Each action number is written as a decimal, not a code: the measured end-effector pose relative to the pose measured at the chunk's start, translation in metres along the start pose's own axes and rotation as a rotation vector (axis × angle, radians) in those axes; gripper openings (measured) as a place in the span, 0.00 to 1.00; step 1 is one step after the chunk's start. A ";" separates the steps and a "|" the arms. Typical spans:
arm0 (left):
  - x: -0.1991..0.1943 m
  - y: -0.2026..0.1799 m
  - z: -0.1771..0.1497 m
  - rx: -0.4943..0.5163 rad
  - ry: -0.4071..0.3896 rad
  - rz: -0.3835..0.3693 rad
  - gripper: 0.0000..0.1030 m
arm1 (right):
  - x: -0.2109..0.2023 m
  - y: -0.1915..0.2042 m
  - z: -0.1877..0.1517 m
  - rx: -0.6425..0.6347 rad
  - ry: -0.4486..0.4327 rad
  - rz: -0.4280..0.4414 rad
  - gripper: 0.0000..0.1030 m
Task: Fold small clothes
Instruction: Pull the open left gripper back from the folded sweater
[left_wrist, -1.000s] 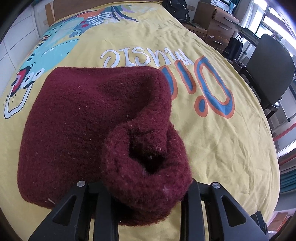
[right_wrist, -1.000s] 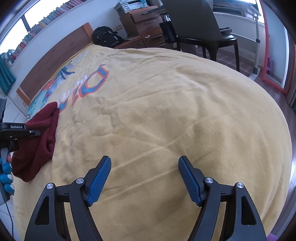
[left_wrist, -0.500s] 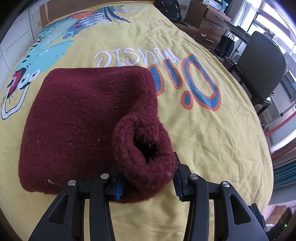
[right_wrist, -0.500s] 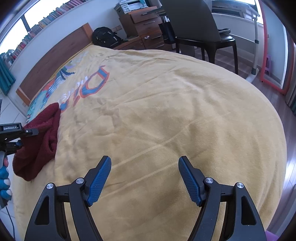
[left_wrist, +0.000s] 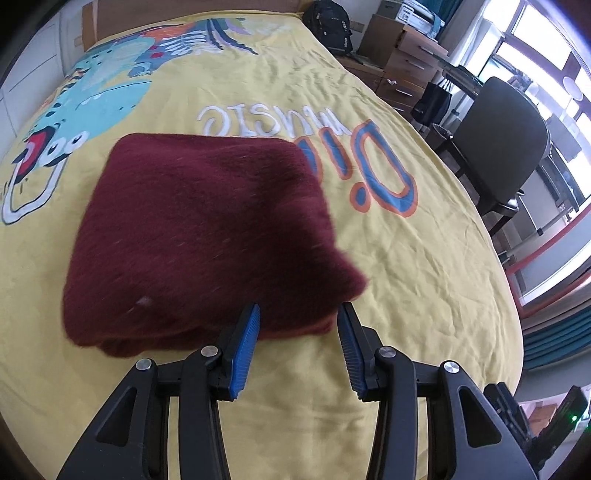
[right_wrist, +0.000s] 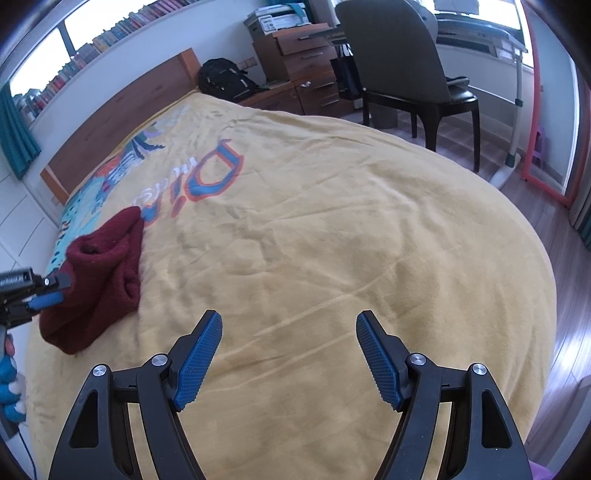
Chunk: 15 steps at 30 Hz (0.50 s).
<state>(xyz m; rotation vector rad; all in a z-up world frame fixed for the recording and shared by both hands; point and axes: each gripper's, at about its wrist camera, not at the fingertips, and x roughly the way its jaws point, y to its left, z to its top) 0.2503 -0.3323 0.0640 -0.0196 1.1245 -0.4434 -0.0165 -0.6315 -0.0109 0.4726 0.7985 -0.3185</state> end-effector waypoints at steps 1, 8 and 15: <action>-0.005 0.005 -0.004 -0.006 -0.003 0.004 0.37 | -0.003 0.003 0.000 -0.004 -0.002 0.002 0.74; -0.033 0.041 -0.029 -0.066 -0.017 0.034 0.37 | -0.029 0.018 -0.005 -0.027 -0.023 0.006 0.74; -0.076 0.073 -0.047 -0.136 -0.078 0.050 0.37 | -0.058 0.024 -0.009 -0.031 -0.045 0.001 0.74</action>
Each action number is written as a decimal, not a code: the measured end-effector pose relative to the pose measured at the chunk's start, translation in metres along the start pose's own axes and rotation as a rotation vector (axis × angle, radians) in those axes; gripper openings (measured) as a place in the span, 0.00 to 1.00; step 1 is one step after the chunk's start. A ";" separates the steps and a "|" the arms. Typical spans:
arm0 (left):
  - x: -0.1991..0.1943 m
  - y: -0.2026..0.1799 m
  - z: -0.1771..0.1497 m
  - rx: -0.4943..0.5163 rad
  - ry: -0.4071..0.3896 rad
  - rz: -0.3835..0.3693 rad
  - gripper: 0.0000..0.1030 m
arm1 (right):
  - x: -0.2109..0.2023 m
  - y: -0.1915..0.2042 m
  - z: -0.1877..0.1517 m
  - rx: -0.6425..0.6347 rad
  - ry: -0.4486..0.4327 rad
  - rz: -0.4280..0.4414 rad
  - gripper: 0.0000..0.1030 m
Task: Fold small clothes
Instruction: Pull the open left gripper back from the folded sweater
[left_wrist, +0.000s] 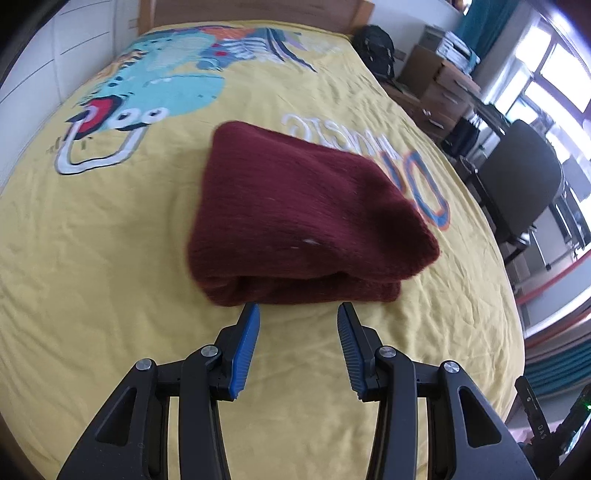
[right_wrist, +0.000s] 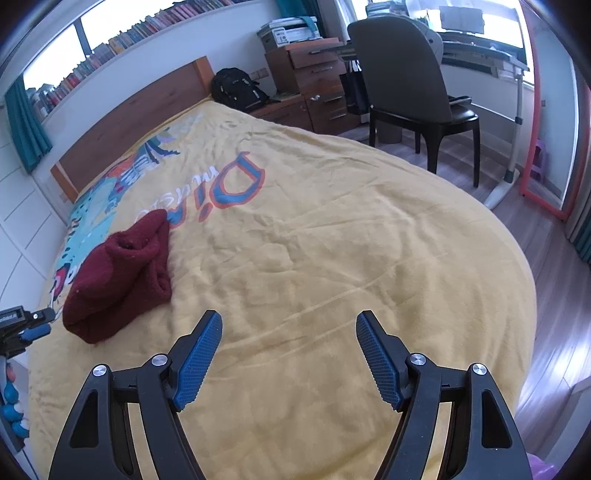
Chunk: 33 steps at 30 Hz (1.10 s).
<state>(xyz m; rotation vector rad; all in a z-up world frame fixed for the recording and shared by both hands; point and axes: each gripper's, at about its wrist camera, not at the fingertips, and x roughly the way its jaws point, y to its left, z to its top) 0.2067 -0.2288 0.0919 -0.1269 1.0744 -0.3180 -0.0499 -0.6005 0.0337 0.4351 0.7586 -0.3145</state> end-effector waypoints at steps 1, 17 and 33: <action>-0.008 0.005 -0.003 -0.007 -0.013 -0.003 0.37 | -0.005 0.003 -0.001 -0.005 -0.004 0.002 0.74; -0.072 0.100 -0.049 -0.145 -0.071 0.011 0.37 | -0.027 0.054 -0.023 -0.104 0.014 0.040 0.74; -0.063 0.173 -0.070 -0.278 -0.051 0.062 0.37 | 0.019 0.117 -0.025 -0.238 0.091 0.088 0.74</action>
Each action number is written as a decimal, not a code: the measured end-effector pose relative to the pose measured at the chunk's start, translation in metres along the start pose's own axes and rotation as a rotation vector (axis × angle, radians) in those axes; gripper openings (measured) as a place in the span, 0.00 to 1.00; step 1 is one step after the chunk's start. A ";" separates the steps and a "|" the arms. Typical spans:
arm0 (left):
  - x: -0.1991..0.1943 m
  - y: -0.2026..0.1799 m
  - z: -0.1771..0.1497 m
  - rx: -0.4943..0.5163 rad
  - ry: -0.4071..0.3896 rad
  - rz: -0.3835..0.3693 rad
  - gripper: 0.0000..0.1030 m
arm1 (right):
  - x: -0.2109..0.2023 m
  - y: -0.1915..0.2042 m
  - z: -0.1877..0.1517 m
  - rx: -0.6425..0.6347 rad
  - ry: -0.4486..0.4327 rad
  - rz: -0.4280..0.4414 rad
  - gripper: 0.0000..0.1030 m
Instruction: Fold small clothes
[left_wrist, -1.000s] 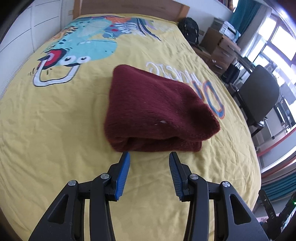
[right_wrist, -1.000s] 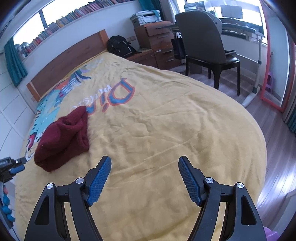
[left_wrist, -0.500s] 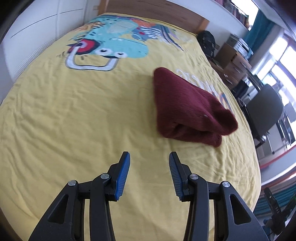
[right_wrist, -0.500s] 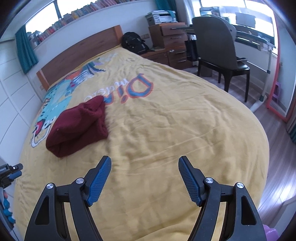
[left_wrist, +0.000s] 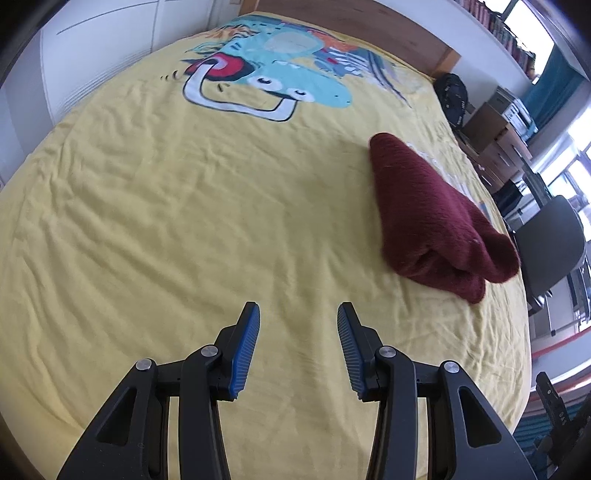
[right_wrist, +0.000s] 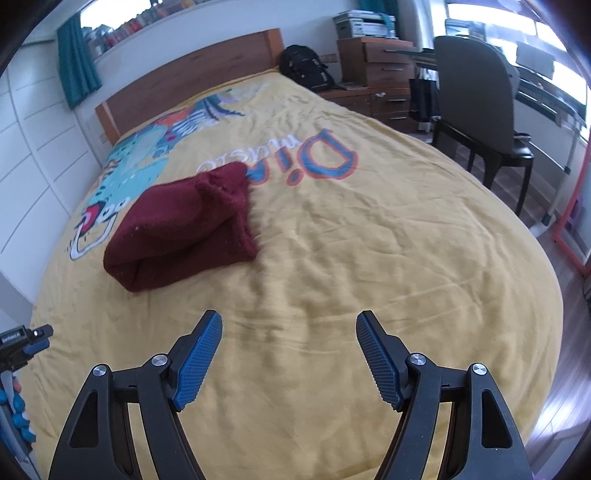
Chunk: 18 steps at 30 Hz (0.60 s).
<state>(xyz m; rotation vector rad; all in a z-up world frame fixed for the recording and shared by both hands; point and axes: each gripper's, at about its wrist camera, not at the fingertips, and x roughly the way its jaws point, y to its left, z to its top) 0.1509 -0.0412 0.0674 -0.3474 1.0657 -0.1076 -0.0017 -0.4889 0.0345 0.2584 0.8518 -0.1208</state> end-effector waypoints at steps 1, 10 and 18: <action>0.003 0.003 0.001 -0.009 0.000 0.005 0.37 | 0.004 0.003 0.001 -0.007 0.007 0.003 0.74; 0.026 0.020 0.013 -0.046 0.012 0.044 0.37 | 0.040 0.043 0.023 -0.108 0.032 0.048 0.74; 0.042 0.010 0.034 -0.033 0.008 0.033 0.37 | 0.064 0.079 0.062 -0.190 0.015 0.122 0.74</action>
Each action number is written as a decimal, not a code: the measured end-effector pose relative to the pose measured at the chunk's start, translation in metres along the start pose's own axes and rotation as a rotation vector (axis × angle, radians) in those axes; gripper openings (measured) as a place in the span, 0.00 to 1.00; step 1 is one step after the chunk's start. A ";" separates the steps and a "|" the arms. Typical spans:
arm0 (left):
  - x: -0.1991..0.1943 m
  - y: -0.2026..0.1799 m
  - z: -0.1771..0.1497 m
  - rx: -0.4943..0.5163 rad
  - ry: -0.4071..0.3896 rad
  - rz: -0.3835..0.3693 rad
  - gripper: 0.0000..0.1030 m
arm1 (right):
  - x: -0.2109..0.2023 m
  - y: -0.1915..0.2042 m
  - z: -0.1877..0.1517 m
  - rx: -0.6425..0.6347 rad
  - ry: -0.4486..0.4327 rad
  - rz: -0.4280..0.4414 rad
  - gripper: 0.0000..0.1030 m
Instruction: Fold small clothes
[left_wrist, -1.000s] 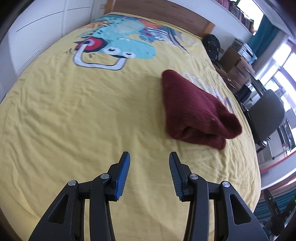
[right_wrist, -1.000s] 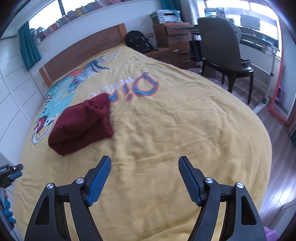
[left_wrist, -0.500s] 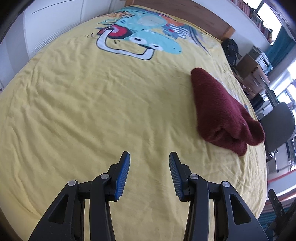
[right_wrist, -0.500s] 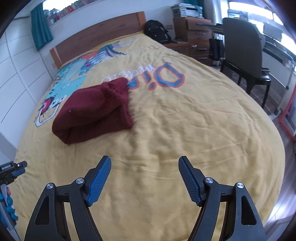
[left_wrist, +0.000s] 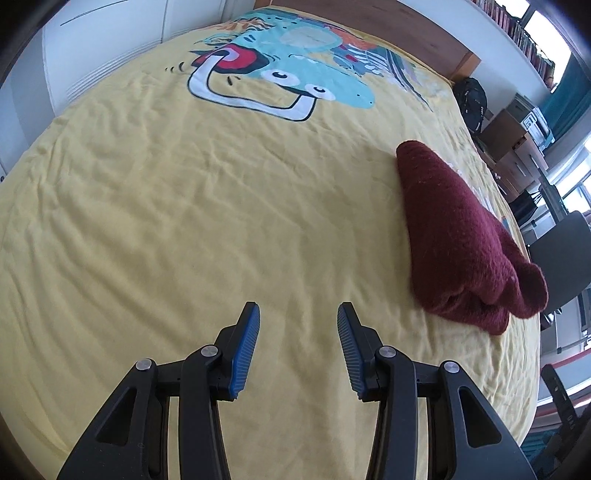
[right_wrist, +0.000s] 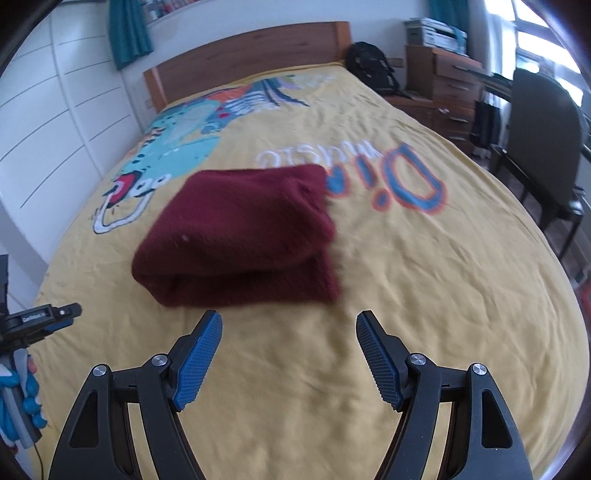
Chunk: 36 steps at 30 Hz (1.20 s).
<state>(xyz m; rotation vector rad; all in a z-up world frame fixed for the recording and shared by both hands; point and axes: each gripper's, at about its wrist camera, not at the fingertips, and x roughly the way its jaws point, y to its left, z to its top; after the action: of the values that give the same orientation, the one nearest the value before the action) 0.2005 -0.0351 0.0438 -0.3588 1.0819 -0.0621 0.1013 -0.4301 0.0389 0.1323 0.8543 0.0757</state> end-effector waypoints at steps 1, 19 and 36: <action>0.002 -0.003 0.004 0.007 -0.002 -0.002 0.37 | 0.004 0.002 0.006 -0.006 -0.003 0.005 0.74; 0.060 -0.114 0.089 0.190 -0.046 -0.088 0.37 | 0.087 0.021 0.096 -0.082 -0.021 0.073 0.74; 0.105 -0.145 0.063 0.261 0.007 -0.150 0.38 | 0.121 -0.061 0.043 0.103 0.096 0.117 0.74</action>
<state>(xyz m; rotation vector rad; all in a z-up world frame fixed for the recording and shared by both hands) 0.3228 -0.1794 0.0267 -0.2040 1.0374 -0.3353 0.2135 -0.4793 -0.0321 0.2772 0.9467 0.1483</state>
